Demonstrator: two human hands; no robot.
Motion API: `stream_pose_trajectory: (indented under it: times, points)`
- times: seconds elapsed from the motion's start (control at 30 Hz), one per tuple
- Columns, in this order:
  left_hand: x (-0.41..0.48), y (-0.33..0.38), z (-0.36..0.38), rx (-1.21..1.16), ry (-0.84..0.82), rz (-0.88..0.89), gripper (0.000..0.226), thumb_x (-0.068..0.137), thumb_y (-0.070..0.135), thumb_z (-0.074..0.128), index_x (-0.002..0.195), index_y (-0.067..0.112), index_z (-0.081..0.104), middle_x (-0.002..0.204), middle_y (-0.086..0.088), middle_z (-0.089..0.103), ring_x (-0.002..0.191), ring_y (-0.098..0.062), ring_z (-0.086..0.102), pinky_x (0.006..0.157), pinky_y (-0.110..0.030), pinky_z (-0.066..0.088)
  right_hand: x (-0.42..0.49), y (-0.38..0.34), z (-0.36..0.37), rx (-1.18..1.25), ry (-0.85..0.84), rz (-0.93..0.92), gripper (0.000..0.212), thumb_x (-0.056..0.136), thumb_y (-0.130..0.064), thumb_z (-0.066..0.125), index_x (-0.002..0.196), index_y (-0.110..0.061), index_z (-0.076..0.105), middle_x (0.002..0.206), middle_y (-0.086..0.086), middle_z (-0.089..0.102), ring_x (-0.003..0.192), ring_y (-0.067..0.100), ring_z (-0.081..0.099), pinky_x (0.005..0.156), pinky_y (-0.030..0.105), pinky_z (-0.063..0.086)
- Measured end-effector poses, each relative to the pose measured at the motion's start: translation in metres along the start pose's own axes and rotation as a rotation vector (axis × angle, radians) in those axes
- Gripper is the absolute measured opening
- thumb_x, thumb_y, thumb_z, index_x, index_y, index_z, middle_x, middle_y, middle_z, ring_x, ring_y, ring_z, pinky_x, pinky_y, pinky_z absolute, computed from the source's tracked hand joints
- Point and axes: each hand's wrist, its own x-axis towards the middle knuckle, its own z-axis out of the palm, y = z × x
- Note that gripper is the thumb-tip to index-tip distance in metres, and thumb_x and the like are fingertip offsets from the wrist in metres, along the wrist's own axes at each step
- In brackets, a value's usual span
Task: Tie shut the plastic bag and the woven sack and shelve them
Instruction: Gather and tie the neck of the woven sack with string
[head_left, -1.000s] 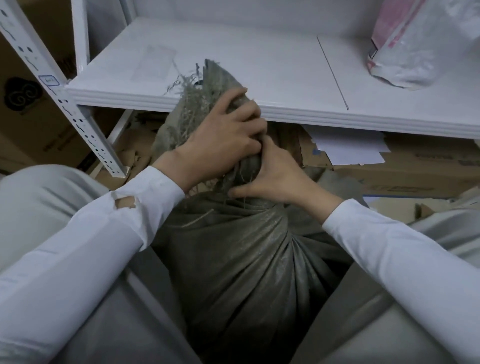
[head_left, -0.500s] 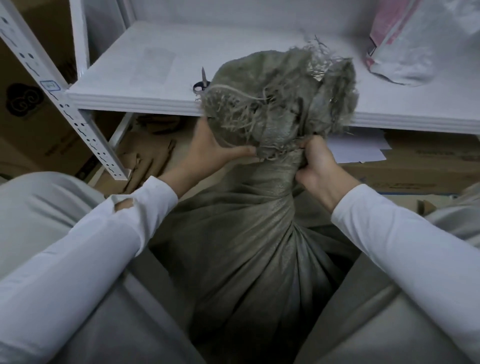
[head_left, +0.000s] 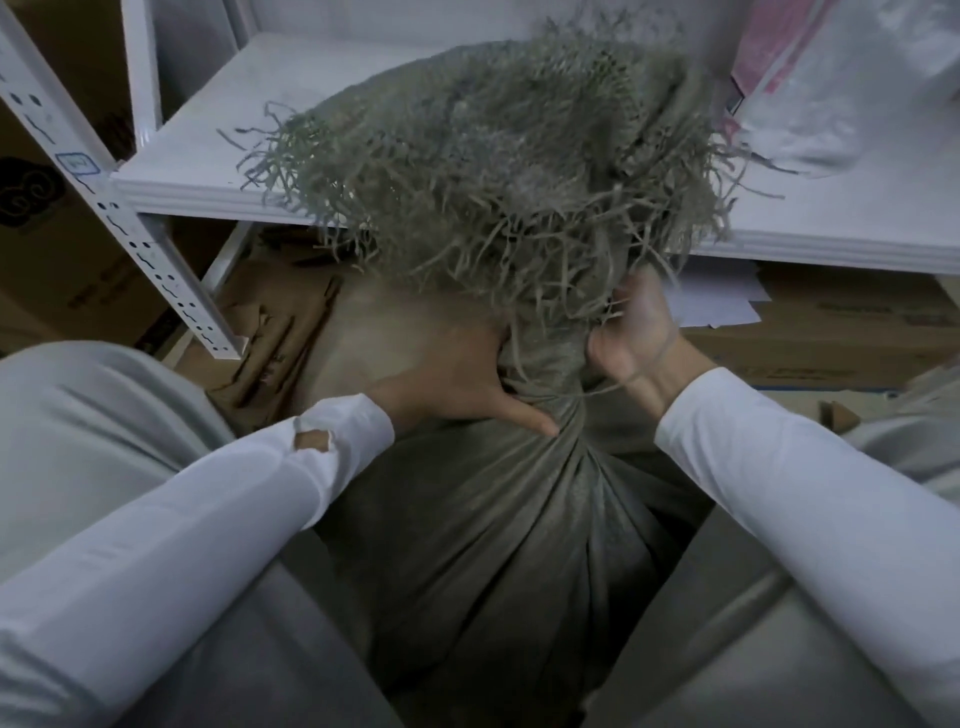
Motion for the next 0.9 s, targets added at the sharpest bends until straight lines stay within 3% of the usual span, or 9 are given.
stream_pose_trajectory:
  times: [0.1, 0.2, 0.27, 0.33, 0.4, 0.5, 0.63, 0.77, 0.9]
  points:
    - [0.001, -0.001, 0.007, 0.086, 0.087, 0.031, 0.095, 0.049, 0.065, 0.083, 0.129, 0.023, 0.053, 0.128, 0.003, 0.061, 0.12, -0.013, 0.055, 0.104, -0.032, 0.043, -0.001, -0.002, -0.001, -0.028, -0.006, -0.057, 0.047, 0.105, -0.035, 0.026, 0.119, -0.004, 0.059, 0.121, 0.019, 0.061, 0.111, 0.035, 0.059, 0.102, 0.048, 0.046]
    - [0.005, -0.004, 0.013, 0.166, 0.208, 0.0, 0.088, 0.052, 0.076, 0.072, 0.117, 0.017, 0.064, 0.116, -0.002, 0.068, 0.11, -0.018, 0.062, 0.095, -0.038, 0.051, -0.003, -0.005, 0.004, -0.061, -0.053, -0.112, 0.038, 0.104, -0.035, 0.034, 0.1, -0.009, 0.062, 0.097, 0.01, 0.067, 0.089, 0.025, 0.065, 0.081, 0.036, 0.056]
    - [0.007, -0.006, 0.015, 0.11, 0.3, 0.006, 0.075, 0.058, 0.071, 0.072, 0.109, 0.016, 0.07, 0.107, -0.002, 0.072, 0.101, -0.019, 0.066, 0.086, -0.037, 0.055, -0.001, -0.009, 0.008, -0.043, -0.047, -0.137, 0.03, 0.099, -0.032, 0.043, 0.101, -0.009, 0.062, 0.107, 0.013, 0.068, 0.099, 0.026, 0.065, 0.088, 0.037, 0.056]
    - [0.008, -0.004, 0.018, 0.115, 0.38, -0.009, 0.059, 0.065, 0.056, 0.079, 0.103, 0.012, 0.071, 0.1, -0.006, 0.073, 0.094, -0.023, 0.068, 0.08, -0.035, 0.056, 0.006, -0.012, 0.008, -0.029, -0.036, -0.131, 0.027, 0.097, -0.024, 0.043, 0.103, -0.008, 0.064, 0.114, 0.017, 0.065, 0.109, 0.033, 0.062, 0.101, 0.047, 0.048]
    - [0.01, -0.003, 0.021, 0.174, 0.422, -0.001, 0.053, 0.067, 0.048, 0.081, 0.105, 0.013, 0.069, 0.098, -0.007, 0.073, 0.092, -0.024, 0.067, 0.077, -0.036, 0.055, 0.011, -0.013, 0.004, 0.007, 0.008, -0.104, 0.027, 0.094, -0.012, 0.038, 0.098, -0.007, 0.064, 0.102, 0.016, 0.066, 0.096, 0.033, 0.063, 0.099, 0.048, 0.048]
    - [0.013, -0.004, 0.019, 0.155, 0.369, -0.033, 0.058, 0.063, 0.053, 0.08, 0.108, 0.02, 0.066, 0.102, -0.002, 0.072, 0.095, -0.02, 0.067, 0.078, -0.037, 0.055, 0.014, -0.015, -0.002, 0.017, 0.109, -0.091, 0.028, 0.091, -0.016, 0.047, 0.109, -0.003, 0.064, 0.107, 0.016, 0.069, 0.098, 0.033, 0.066, 0.091, 0.044, 0.053]
    - [0.012, -0.003, 0.019, 0.183, 0.353, -0.044, 0.065, 0.055, 0.063, 0.072, 0.103, 0.022, 0.059, 0.095, 0.004, 0.069, 0.089, -0.018, 0.065, 0.075, -0.038, 0.054, 0.014, -0.019, -0.006, 0.04, 0.191, -0.103, 0.042, 0.091, -0.034, 0.055, 0.126, -0.011, 0.062, 0.119, 0.012, 0.068, 0.11, 0.031, 0.065, 0.096, 0.046, 0.05]
    - [0.002, 0.003, 0.023, 0.231, 0.442, 0.184, 0.046, 0.068, 0.047, 0.075, 0.101, 0.019, 0.057, 0.089, 0.009, 0.061, 0.085, -0.02, 0.063, 0.073, -0.036, 0.049, 0.011, -0.025, -0.009, 0.091, 0.164, -0.137, 0.046, 0.091, -0.04, 0.053, 0.128, -0.013, 0.062, 0.121, 0.011, 0.068, 0.113, 0.032, 0.063, 0.102, 0.049, 0.045]
    - [-0.003, 0.01, 0.016, 0.114, 0.304, 0.342, 0.039, 0.081, 0.033, 0.073, 0.115, 0.018, 0.064, 0.106, 0.004, 0.062, 0.098, -0.009, 0.06, 0.084, -0.028, 0.048, 0.003, -0.033, -0.006, 0.127, 0.093, -0.199, 0.043, 0.093, -0.034, 0.05, 0.128, -0.01, 0.061, 0.124, 0.011, 0.066, 0.116, 0.031, 0.061, 0.102, 0.046, 0.046]
